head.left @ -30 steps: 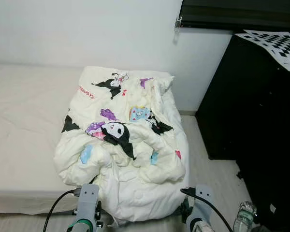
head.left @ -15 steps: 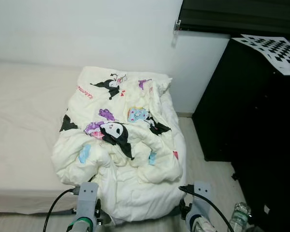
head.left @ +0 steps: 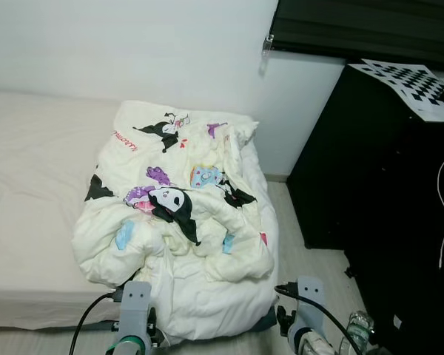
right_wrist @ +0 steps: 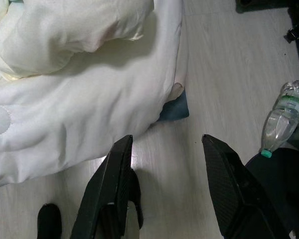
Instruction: Clean up the room
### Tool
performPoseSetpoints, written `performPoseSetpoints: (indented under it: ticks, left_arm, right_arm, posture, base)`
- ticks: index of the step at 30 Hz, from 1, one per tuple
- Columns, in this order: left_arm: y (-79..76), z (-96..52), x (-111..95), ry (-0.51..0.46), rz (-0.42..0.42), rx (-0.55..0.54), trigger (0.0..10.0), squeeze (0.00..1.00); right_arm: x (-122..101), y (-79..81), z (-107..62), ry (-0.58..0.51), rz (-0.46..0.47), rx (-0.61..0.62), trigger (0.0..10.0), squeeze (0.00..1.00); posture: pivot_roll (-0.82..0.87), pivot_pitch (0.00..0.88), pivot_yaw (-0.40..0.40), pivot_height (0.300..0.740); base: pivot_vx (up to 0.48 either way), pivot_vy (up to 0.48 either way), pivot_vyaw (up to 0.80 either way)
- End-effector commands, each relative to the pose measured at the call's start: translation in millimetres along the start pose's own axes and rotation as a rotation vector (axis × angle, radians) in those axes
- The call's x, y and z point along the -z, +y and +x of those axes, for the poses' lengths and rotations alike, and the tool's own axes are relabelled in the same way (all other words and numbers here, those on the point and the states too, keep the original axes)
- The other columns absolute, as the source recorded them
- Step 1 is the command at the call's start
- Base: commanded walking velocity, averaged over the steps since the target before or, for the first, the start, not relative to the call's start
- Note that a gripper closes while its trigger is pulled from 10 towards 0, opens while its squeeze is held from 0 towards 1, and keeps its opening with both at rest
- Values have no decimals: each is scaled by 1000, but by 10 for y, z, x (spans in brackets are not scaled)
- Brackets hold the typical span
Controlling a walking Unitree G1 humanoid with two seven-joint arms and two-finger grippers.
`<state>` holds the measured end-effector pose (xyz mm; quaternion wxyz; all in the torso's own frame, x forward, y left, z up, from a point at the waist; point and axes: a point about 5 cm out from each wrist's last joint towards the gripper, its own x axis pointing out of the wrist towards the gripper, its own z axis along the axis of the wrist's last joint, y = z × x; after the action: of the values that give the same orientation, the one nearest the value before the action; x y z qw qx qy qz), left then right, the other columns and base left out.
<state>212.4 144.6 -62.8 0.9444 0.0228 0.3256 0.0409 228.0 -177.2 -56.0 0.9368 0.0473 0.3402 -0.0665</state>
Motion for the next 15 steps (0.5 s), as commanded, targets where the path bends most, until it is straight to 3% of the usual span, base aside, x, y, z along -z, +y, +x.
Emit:
performPoseSetpoints:
  ticks: [1, 15]
  left_arm:
    - [-3, -14, 41, 13, 0, 3, 10000, 0]
    - [-21, 21, -64, -27, 23, 38, 10000, 0]
  right_arm:
    - [19, 14, -1, 13, -3, 0, 10000, 0]
    - [8, 43, 1, 4, 13, -2, 10000, 0]
  posture:
    - [-28, 0, -58, 740]
    - [-33, 0, -41, 740]
  base:
    - [0, 0, 0]
    - [0, 0, 0]
